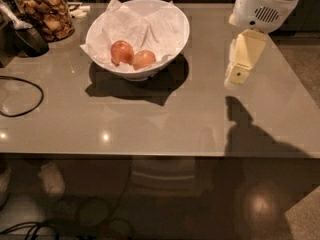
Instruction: Pick apple from white bowl
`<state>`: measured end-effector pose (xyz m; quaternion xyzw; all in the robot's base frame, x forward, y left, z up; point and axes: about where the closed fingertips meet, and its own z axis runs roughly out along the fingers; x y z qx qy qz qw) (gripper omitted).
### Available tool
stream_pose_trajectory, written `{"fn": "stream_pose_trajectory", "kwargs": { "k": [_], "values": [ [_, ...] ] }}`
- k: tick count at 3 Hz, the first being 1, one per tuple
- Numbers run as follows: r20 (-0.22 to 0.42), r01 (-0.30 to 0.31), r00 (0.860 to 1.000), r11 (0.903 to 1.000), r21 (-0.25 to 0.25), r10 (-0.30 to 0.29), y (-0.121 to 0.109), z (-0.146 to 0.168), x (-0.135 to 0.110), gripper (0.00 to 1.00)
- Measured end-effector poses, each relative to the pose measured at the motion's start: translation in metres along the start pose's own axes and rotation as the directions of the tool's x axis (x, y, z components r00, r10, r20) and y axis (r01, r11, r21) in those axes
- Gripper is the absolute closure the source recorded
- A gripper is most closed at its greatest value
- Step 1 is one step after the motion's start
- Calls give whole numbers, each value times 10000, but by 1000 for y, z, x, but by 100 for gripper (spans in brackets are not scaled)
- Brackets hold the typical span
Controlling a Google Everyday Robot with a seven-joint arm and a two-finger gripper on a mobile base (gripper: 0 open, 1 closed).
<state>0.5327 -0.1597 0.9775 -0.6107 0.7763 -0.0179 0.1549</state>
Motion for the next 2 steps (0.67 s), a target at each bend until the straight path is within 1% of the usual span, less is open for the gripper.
{"fn": "stream_pose_trajectory", "kwargs": {
  "k": [1, 2],
  "values": [
    [190, -166, 9997, 9996, -221, 170, -20, 8, -21, 0],
    [272, -86, 9996, 9998, -151, 90, -31, 13, -39, 0]
  ]
}}
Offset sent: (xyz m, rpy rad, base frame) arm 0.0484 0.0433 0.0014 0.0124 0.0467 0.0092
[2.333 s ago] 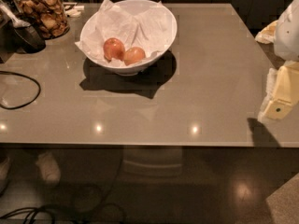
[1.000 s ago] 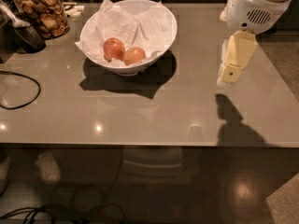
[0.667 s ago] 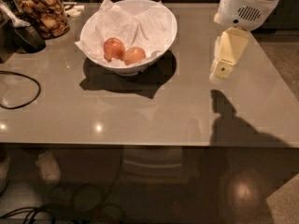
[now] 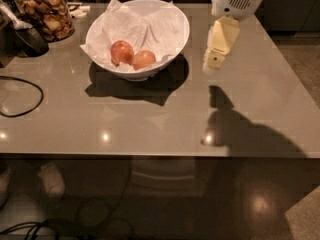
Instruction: Pick apple from white bowl
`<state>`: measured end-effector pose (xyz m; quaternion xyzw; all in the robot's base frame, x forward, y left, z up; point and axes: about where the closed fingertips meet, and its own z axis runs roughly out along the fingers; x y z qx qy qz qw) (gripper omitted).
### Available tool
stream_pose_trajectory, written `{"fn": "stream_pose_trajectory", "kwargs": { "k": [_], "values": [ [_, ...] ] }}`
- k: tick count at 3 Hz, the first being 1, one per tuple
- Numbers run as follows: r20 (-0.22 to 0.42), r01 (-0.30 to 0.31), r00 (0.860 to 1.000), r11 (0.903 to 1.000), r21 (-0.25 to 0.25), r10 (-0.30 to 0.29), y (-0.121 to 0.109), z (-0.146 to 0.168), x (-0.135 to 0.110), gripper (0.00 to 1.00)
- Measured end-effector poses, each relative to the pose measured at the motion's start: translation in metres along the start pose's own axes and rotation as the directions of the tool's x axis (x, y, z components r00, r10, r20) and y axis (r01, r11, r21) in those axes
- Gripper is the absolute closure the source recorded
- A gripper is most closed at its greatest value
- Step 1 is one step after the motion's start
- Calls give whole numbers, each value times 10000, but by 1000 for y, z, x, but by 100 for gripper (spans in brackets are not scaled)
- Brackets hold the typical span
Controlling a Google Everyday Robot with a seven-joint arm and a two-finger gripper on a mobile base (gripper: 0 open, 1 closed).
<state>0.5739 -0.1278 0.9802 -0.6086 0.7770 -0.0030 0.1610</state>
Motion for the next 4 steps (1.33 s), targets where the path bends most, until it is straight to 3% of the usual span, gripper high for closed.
{"fn": "stream_pose_trajectory", "kwargs": {
  "k": [2, 4],
  "values": [
    [658, -475, 9967, 9988, -121, 482, -17, 9, -21, 0],
    [1211, -337, 9918, 9980, -537, 400, -37, 9, -71, 0]
  ]
}}
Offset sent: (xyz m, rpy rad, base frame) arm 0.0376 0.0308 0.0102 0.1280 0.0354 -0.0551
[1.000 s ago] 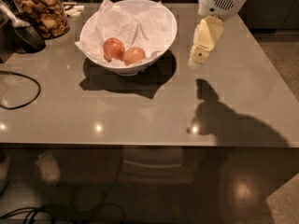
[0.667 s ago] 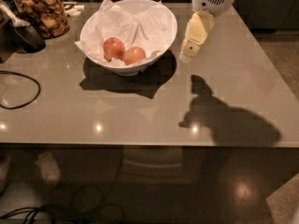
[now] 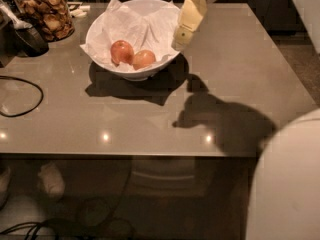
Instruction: Pick apple from white bowl
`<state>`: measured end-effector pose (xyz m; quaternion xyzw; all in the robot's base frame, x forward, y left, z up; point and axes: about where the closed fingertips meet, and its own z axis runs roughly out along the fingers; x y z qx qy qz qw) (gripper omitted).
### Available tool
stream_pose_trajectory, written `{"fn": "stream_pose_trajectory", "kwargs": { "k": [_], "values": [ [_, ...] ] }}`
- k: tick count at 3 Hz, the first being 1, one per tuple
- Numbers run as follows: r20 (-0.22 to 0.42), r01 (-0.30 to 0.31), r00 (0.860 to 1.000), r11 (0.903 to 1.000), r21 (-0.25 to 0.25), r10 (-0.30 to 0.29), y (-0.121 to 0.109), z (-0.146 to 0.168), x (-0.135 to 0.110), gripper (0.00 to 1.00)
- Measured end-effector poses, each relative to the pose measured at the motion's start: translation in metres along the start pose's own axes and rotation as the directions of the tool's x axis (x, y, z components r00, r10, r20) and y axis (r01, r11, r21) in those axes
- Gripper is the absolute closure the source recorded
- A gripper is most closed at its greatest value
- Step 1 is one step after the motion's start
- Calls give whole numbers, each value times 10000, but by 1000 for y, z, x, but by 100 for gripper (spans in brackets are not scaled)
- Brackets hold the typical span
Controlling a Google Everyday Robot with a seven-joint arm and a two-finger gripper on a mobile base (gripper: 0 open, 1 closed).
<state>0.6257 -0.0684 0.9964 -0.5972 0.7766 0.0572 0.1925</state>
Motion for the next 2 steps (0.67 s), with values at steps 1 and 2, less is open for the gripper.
{"fn": "stream_pose_trajectory", "kwargs": {
  "k": [1, 2],
  "values": [
    [281, 79, 9996, 9999, -80, -76, -6, 1, -23, 0],
    [561, 178, 9983, 9997, -164, -169, -10, 7, -50, 4]
  ]
}}
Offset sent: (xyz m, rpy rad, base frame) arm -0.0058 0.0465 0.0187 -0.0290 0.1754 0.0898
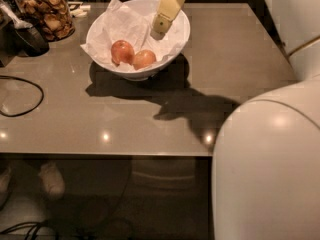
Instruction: Pick apple from white bowl
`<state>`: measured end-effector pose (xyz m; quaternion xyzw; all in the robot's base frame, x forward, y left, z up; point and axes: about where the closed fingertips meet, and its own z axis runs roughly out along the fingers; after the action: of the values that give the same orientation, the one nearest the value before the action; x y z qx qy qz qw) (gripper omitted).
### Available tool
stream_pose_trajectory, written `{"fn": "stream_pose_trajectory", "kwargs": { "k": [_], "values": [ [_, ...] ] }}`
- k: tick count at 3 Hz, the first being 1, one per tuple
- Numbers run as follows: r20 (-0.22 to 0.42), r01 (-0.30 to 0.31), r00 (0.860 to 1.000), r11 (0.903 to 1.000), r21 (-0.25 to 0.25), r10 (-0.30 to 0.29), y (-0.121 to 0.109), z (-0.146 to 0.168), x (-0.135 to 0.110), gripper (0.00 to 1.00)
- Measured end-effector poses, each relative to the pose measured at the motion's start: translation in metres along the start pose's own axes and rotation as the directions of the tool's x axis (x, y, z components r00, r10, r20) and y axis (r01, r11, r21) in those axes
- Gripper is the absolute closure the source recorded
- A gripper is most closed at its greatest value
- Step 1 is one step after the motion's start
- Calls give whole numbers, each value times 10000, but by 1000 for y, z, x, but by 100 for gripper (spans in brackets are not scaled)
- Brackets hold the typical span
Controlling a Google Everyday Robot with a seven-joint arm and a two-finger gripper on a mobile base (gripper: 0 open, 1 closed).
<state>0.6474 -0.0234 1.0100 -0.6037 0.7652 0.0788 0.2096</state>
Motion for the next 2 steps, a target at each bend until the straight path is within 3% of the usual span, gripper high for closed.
{"fn": "stream_pose_trajectory", "kwargs": {
  "k": [1, 2],
  "values": [
    [88, 21, 10000, 9999, -113, -20, -2, 9, -18, 6],
    [-359, -126, 9993, 9998, -130, 121, -5, 26, -22, 10]
  ]
}}
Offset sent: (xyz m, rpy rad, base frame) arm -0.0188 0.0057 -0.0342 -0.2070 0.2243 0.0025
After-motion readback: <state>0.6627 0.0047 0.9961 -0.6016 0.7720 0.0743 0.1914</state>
